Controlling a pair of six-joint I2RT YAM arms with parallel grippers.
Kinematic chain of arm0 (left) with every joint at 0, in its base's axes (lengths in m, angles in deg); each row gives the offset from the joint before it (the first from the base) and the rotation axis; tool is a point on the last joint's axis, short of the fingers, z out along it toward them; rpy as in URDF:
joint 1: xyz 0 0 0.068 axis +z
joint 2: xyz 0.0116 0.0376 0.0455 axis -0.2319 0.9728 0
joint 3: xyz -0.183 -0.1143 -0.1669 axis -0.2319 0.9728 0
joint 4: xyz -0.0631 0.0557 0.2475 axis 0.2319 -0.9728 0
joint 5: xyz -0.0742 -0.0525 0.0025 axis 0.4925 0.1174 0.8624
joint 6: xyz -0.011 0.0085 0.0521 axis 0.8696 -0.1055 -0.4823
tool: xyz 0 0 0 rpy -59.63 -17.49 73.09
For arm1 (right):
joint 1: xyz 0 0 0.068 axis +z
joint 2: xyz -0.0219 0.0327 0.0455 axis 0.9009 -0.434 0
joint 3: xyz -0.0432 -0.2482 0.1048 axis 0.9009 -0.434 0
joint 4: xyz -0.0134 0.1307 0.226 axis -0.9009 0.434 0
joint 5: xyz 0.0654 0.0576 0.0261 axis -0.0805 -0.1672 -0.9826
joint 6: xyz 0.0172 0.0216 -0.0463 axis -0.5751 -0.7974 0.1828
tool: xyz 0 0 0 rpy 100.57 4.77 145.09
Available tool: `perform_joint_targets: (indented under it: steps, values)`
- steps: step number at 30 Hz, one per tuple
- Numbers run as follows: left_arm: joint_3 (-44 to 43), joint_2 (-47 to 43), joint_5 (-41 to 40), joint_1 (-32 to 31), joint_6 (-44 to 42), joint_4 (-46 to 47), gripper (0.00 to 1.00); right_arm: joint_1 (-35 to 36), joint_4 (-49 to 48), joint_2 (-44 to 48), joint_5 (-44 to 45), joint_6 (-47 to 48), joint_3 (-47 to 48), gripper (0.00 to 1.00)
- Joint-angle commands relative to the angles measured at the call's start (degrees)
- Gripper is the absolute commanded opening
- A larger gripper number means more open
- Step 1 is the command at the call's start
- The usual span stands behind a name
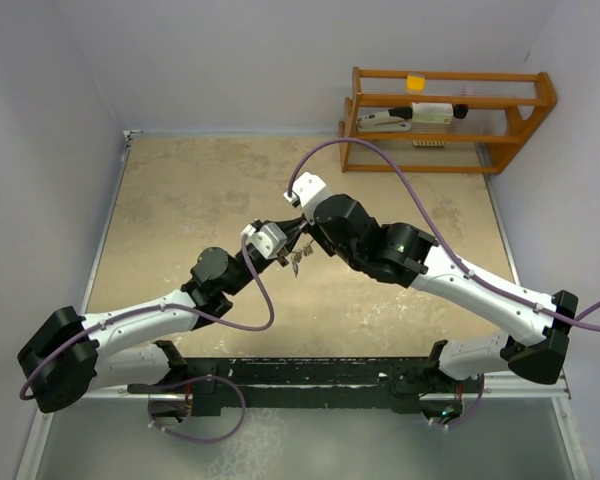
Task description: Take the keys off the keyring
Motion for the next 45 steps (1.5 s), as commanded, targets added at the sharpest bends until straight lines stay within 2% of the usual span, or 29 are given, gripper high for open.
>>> perform_joint_targets:
  steps: [1,10,19,35,45]
  values:
    - [-4.8,0.7,-5.6,0.7,-3.3,0.4,0.00,-0.6,1.5,2.3,-2.0,-1.0,2.1,0.00]
    - [-6.7,4.6,-11.0,0.6,-6.7,-4.9,0.00,-0.5,1.9,0.6,-0.8,1.6,7.5,0.00]
    - [-5.7,6.4,-15.8,0.6,-7.5,-5.9,0.00,-0.5,1.3,1.0,2.5,3.8,10.6,0.00]
    - [-5.9,9.7,-20.0,1.2,-8.3,-8.1,0.00,-0.5,-1.2,4.8,8.0,5.4,10.1,0.00]
    - [-5.2,10.0,-17.8,1.6,-8.0,-9.4,0.00,-0.6,-4.4,6.2,12.8,9.4,12.0,0.00]
